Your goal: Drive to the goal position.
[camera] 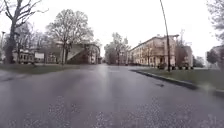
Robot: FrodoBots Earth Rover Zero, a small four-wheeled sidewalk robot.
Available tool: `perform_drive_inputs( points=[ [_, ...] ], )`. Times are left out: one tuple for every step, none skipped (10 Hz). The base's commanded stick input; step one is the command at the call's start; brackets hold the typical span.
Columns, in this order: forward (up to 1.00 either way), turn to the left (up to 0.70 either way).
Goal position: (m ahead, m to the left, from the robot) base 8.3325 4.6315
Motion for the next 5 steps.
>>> perform_drive_inputs(
  points=[
    [1.0,0.0],
    [1.0,0.0],
    [1.0,0.0],
    [1.0,0.0],
    [1.0,0.0]
  ],
)
